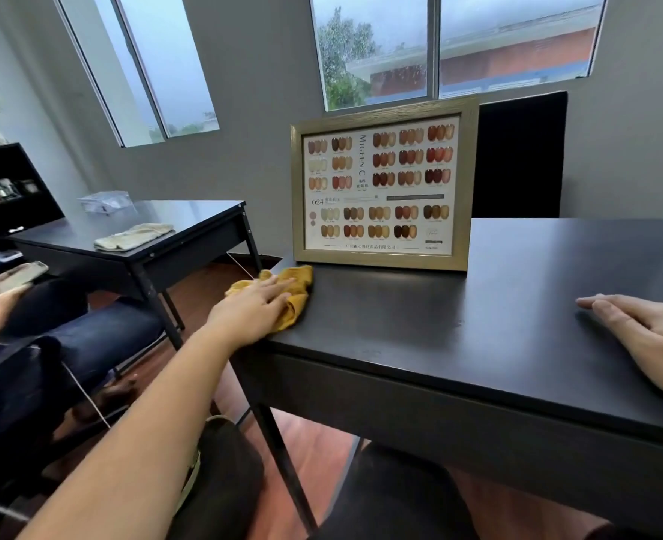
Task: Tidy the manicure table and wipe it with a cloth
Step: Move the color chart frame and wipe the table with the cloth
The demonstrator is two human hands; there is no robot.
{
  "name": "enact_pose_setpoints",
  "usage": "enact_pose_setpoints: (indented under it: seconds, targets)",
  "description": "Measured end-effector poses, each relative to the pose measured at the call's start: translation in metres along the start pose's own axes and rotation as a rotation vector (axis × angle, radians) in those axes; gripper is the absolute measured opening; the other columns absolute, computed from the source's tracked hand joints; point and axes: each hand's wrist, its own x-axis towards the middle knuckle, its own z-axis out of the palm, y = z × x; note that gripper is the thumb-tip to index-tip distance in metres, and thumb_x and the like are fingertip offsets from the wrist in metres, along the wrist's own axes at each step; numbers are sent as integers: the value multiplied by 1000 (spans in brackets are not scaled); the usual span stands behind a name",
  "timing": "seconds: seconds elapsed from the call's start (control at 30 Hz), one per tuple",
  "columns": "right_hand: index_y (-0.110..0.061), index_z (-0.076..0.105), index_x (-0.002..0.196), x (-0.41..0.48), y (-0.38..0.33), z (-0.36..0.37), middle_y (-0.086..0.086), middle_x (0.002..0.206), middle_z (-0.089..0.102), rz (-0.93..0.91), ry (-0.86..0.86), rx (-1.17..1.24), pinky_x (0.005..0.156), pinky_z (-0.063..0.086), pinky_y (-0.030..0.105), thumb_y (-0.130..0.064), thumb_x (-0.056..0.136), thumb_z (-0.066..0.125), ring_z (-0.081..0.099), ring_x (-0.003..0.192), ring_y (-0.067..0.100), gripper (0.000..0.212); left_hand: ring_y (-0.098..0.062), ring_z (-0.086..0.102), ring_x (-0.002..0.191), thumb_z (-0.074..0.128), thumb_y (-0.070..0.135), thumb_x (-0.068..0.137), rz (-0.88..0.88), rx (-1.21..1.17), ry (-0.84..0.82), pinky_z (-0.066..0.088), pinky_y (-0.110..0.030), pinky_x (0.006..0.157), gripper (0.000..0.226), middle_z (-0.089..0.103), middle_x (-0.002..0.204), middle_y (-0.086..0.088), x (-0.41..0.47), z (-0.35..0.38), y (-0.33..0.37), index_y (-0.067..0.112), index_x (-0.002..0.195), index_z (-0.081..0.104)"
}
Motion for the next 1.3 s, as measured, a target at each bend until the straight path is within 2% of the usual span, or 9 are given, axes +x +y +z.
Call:
enact_pose_setpoints:
  seconds: [0.13,0.23,0.43,0.6,0.7,0.8,0.9,0.97,1.3]
  targets:
    - [-75,45,102,-16,-30,-10,-36,120,55,-70,90,-3,93,47,40,-83,80,17,56,119,16,37,-30,34,134,23,39,95,-307,101,126,30,-43,106,47,34,149,-7,12,9,18,27,138,40]
    - [-75,44,101,-24,-42,-16,-23,123,60,-99,73,-35,88,46,40,-87,75,10,57,117,21,45,-34,31,134,26,35,93,-306,94,155,29,-45,108,48,35,146,-15,5,23,66,15,134,42]
    - [-65,44,106,-29,-51,-25,-22,126,60,-85,21,-31,89,44,40,-92,67,8,55,120,21,60,-20,18,143,31,41,95,364,-38,103,14,-34,114,47,25,154,0,-36,49,151,30,141,35]
    - [-66,44,103,-34,-61,-30,-22,122,61,-74,7,-21,86,42,38,-88,69,11,55,119,20,52,1,23,138,35,45,94,715,-182,-104,14,-26,114,42,32,148,20,-34,25,94,45,135,40]
    - [-57,53,109,-39,-70,-33,-20,125,61,-50,-45,-5,89,41,39,-83,73,17,53,121,22,57,-4,27,138,43,35,96,580,-235,-55,17,-28,116,37,39,143,18,-22,11,33,35,132,47]
    - [-44,60,115,-42,-76,-36,-14,127,60,-38,-81,-17,93,40,41,-74,81,23,51,122,24,59,-14,32,138,44,35,95,198,-176,67,23,-34,114,35,41,143,13,-12,3,-17,36,130,49]
    - [-38,61,119,-45,-84,-40,-8,131,59,-26,-110,-26,95,39,41,-57,91,30,49,124,25,46,-30,43,127,35,38,95,-146,-19,142,36,-39,100,38,47,141,-4,-5,7,-1,32,130,50]
    - [-36,60,122,-46,-87,-43,-7,133,58,-20,-128,-36,95,38,40,-52,94,31,49,125,25,43,-36,48,116,32,32,94,-194,32,153,39,-41,88,38,52,130,-15,-6,14,38,19,122,54]
    - [-30,61,123,-50,-94,-45,-2,132,59,7,-117,-31,96,38,38,-41,99,34,49,124,26,37,-22,17,143,33,34,96,499,-90,3,18,-37,114,47,24,155,-1,-45,59,224,26,143,33]
